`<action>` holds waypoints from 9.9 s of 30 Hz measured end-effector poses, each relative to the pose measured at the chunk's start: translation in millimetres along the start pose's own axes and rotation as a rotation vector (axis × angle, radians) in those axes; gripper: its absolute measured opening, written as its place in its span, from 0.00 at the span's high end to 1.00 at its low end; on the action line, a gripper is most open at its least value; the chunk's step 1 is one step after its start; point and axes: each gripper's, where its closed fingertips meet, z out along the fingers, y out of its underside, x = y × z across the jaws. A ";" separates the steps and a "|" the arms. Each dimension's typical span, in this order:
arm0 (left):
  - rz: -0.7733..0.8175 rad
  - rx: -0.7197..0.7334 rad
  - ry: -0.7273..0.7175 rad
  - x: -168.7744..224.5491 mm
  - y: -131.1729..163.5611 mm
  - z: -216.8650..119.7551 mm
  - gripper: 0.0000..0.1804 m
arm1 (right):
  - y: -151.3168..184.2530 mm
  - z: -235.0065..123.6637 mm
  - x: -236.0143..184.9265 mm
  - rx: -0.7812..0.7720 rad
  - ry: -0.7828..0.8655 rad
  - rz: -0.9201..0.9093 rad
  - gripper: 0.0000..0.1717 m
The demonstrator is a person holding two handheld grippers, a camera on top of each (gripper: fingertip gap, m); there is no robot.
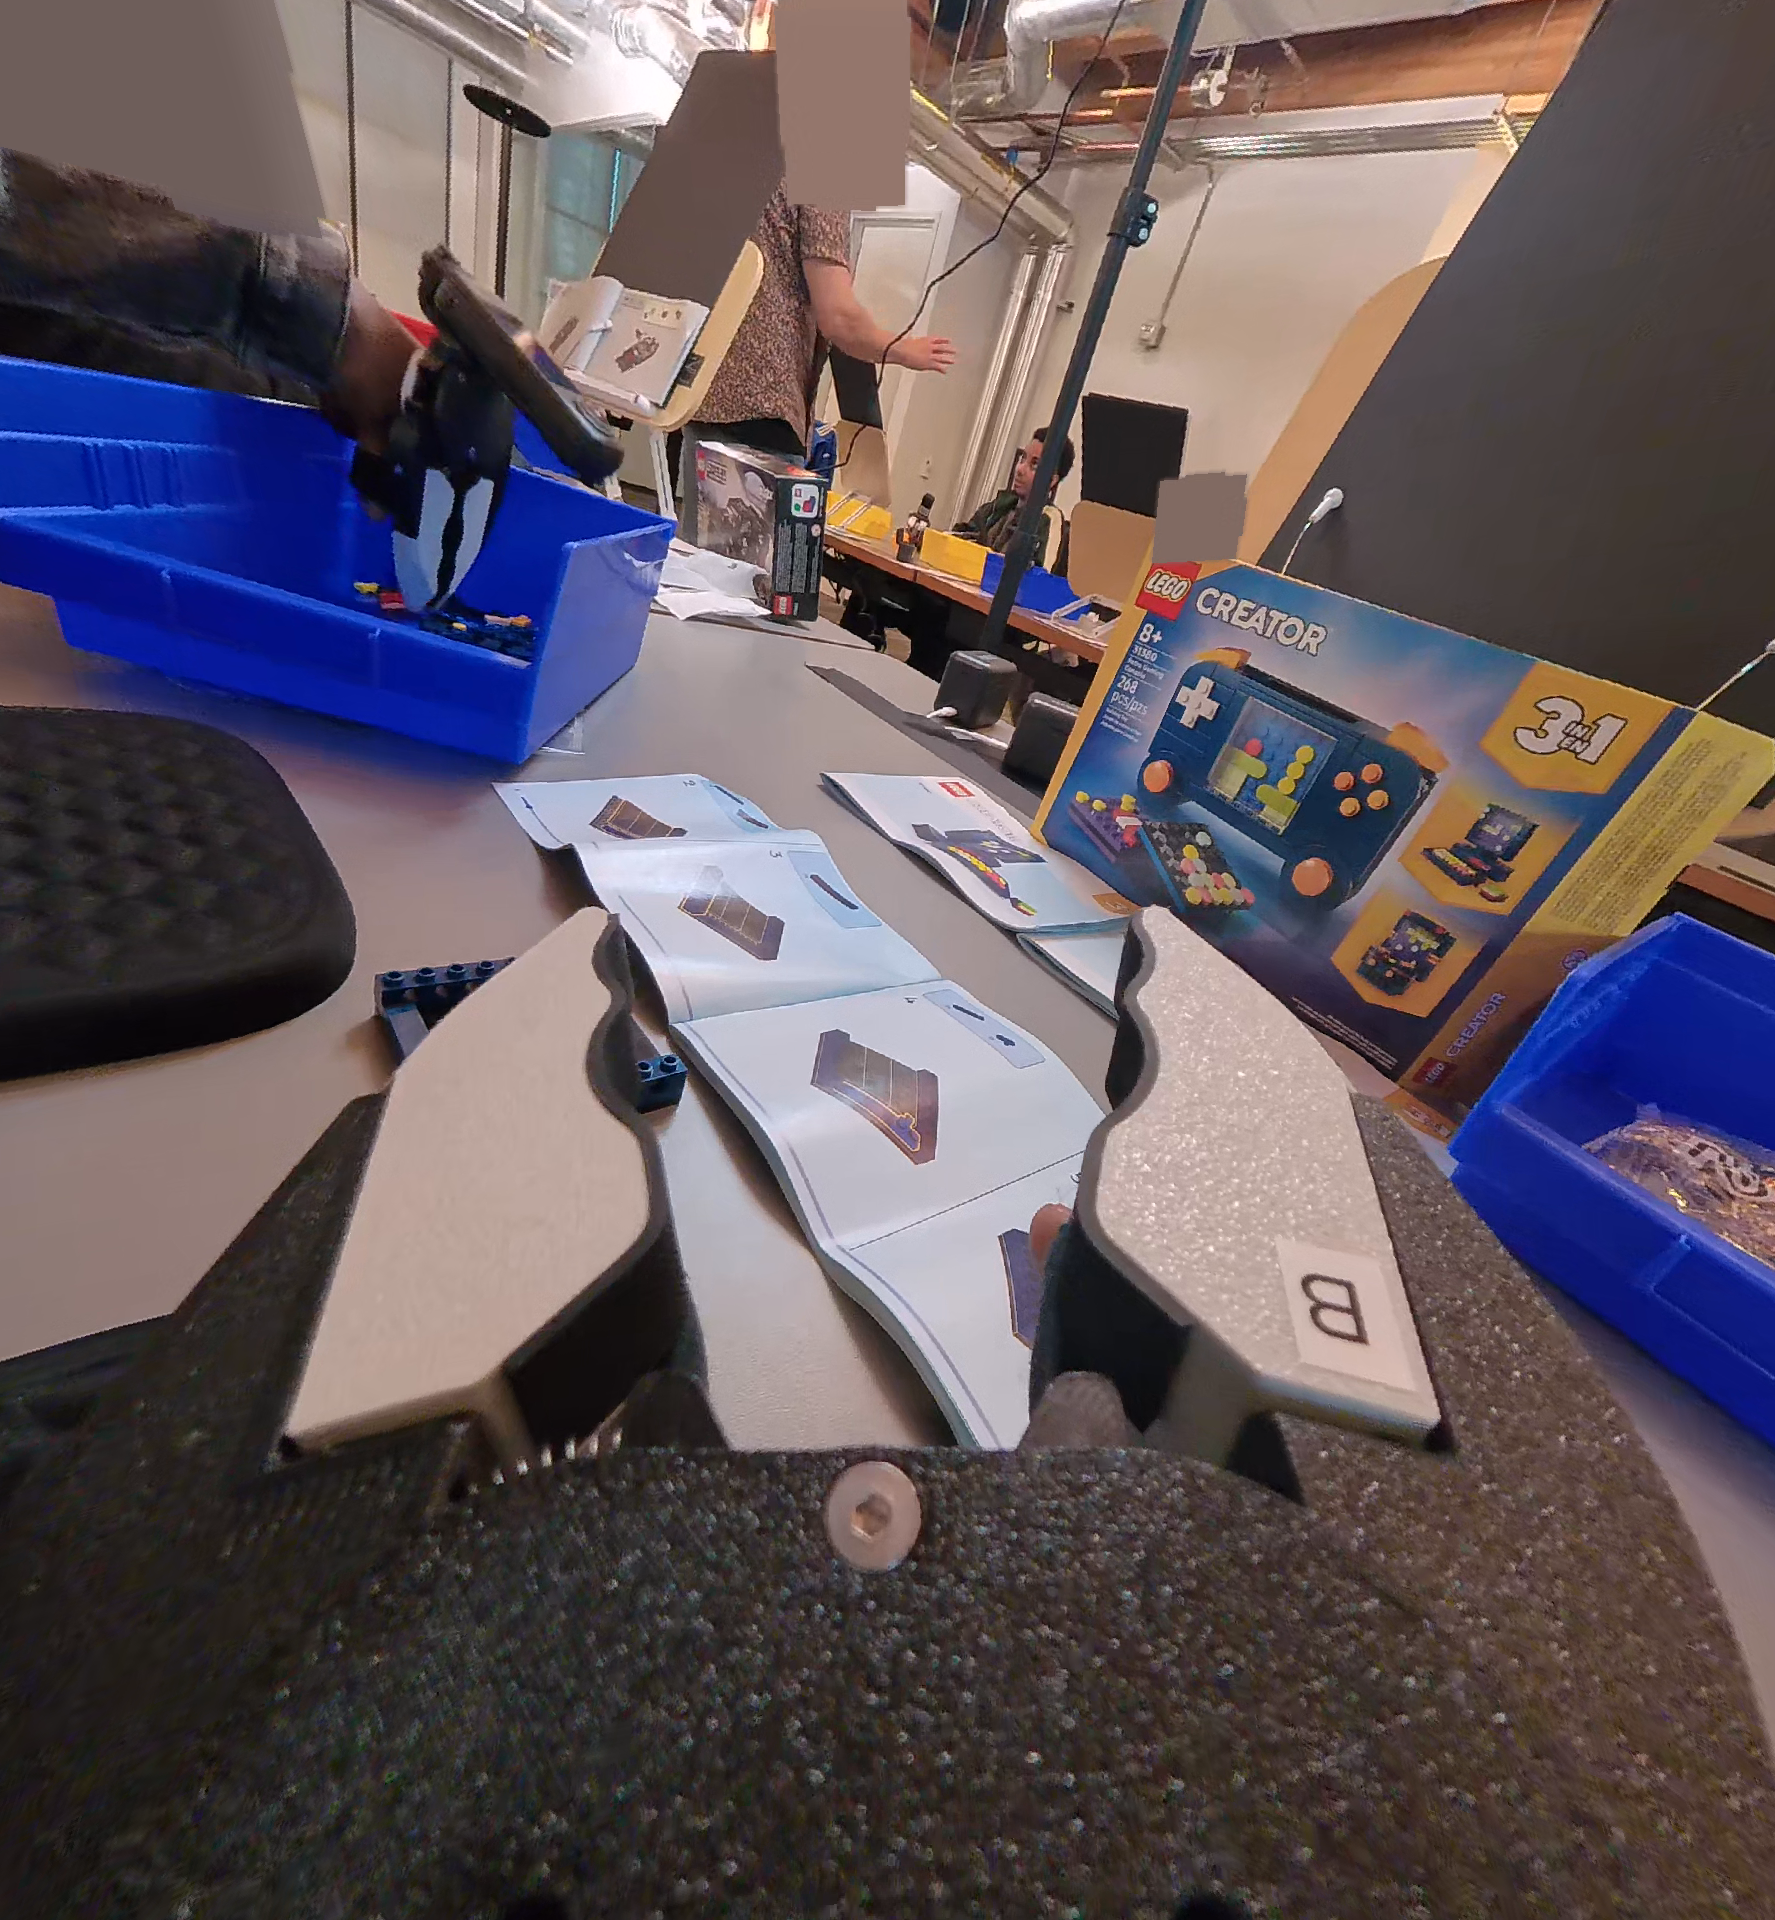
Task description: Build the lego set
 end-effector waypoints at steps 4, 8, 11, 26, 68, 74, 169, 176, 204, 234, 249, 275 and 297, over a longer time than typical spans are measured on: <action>0.019 0.140 -0.029 8.7 -13.4 -38.0 0.96 | -0.4 0.2 -0.8 0.002 -0.004 -0.004 0.48; 0.135 0.373 -0.045 46.8 -59.8 -90.1 0.96 | -0.3 1.1 -3.4 0.001 -0.018 -0.012 0.48; 0.306 0.456 -0.050 95.9 -113.0 -117.1 0.96 | -1.7 1.0 -5.5 0.006 -0.026 -0.022 0.48; 0.629 0.022 -0.023 160.8 -250.1 -24.9 0.96 | -16.0 -6.0 -12.0 0.083 -0.052 -0.048 0.49; -0.015 0.921 -0.197 152.4 -141.0 -133.1 0.19 | -11.2 -4.1 -4.9 0.064 -0.020 -0.021 0.45; -0.008 0.959 -0.194 164.6 -144.3 -133.8 0.20 | -9.1 -3.5 -5.6 0.053 -0.025 -0.020 0.45; 0.631 1.529 -0.604 304.3 -239.5 -174.2 0.96 | -85.1 100.8 -85.2 0.030 -0.647 0.912 0.93; 0.632 1.594 -0.548 311.7 -242.0 -176.4 0.94 | -88.6 97.7 -84.5 0.068 -0.736 1.091 0.98; 0.475 1.650 -0.488 299.6 -250.2 -163.5 1.00 | -56.0 112.7 -77.3 -0.084 -0.564 0.960 1.00; 0.288 0.911 -0.005 267.8 -272.4 -12.0 0.96 | 97.5 64.3 -54.7 -0.818 -0.498 0.325 1.00; 0.337 1.022 0.067 276.3 -281.5 -24.3 0.94 | 84.3 83.5 -68.1 -0.945 -0.469 0.175 0.93; 0.365 1.052 0.124 282.5 -276.3 -29.7 0.88 | 84.9 86.9 -62.7 -0.917 -0.401 0.215 0.96; 0.581 1.048 0.199 326.4 -278.6 -29.4 0.61 | 15.3 15.8 -47.4 -0.425 -0.404 0.593 0.97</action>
